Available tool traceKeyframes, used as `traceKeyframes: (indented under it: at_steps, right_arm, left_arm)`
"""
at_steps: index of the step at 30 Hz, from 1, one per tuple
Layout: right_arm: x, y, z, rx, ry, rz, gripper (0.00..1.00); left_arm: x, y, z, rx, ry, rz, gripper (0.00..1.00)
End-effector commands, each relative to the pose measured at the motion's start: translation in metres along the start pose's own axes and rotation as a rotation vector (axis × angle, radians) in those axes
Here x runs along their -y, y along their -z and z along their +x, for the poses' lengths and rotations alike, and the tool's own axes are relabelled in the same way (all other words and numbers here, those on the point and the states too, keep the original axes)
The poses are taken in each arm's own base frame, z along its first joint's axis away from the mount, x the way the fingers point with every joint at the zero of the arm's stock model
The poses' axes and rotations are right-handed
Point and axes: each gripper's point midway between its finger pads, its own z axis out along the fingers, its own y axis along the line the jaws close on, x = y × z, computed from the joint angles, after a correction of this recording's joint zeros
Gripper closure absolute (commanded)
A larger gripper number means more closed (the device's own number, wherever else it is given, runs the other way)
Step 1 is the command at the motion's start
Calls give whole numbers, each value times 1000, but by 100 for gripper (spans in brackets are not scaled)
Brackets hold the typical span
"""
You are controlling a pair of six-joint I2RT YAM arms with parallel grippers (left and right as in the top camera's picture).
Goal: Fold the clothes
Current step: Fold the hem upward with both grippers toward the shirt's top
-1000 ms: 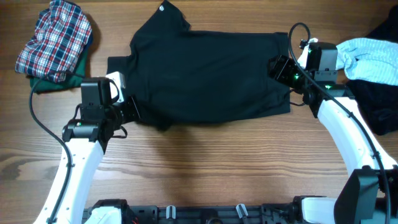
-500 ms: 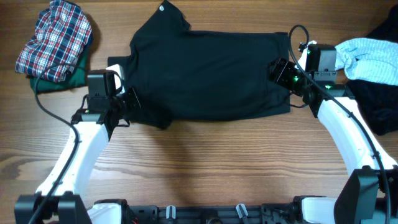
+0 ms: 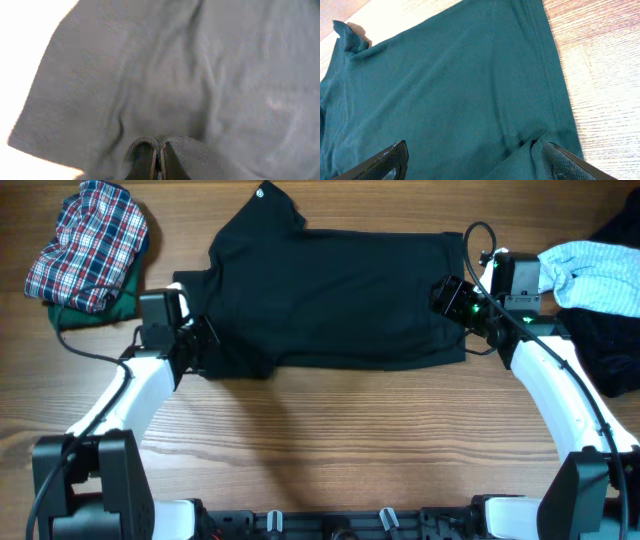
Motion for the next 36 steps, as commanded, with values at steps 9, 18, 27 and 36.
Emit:
traceKeyframes:
  at_steps: [9,18,27,36]
  right_arm:
    - [-1,5,-7,22,24,5,14]
    - [16,8,32,-134,-9,77,27]
    - [29,13,67,-263,2,144,96]
    - [39,-30,82,-290,-25,146,96]
  left_arm:
    - [-10,-2,-34,114,53,-4,85]
    - [-6,-3,-28,87,53,24,81]
    - [-8,-4,-7,-4,63,23,96]
    - [-10,-4,9,-68,72,13,96]
